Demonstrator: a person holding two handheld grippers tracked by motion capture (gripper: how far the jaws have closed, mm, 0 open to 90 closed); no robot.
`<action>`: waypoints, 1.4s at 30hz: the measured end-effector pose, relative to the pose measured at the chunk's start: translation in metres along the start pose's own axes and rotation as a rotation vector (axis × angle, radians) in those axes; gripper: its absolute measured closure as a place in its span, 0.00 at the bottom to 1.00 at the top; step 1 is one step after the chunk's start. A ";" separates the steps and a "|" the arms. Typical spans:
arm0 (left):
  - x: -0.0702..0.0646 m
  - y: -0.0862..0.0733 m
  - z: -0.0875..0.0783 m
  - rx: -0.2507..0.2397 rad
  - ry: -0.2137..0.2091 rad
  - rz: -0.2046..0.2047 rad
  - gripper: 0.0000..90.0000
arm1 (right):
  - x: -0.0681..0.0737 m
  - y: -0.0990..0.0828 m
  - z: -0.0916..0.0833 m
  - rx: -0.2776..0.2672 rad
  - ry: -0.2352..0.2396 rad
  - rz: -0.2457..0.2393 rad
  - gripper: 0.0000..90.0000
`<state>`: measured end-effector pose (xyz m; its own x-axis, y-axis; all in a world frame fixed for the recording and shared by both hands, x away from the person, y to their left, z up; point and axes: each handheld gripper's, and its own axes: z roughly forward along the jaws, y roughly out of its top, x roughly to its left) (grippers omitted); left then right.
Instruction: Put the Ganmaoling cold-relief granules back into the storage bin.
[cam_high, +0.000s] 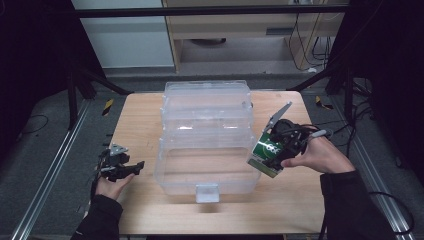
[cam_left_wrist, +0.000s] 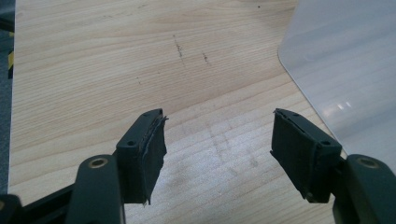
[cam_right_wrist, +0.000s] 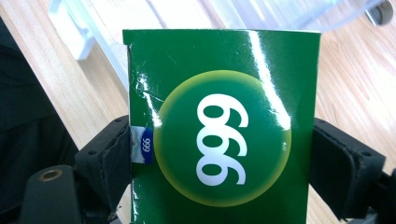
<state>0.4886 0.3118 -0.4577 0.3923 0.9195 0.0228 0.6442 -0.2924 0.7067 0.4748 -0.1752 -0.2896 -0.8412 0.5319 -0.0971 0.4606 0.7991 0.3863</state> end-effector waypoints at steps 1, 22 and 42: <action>0.000 0.000 0.000 0.000 -0.001 -0.001 0.38 | 0.000 0.000 0.000 0.000 0.000 0.000 0.19; 0.000 0.000 0.001 0.003 -0.004 0.002 0.39 | 0.016 0.042 0.025 -0.030 0.068 -0.166 0.19; 0.000 -0.001 0.002 0.013 -0.004 0.009 0.39 | 0.024 0.048 0.065 0.042 0.064 -0.232 0.19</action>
<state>0.4892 0.3114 -0.4597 0.4004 0.9160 0.0263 0.6492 -0.3038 0.6973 0.4948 -0.1060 -0.3334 -0.9414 0.3154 -0.1199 0.2636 0.9092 0.3222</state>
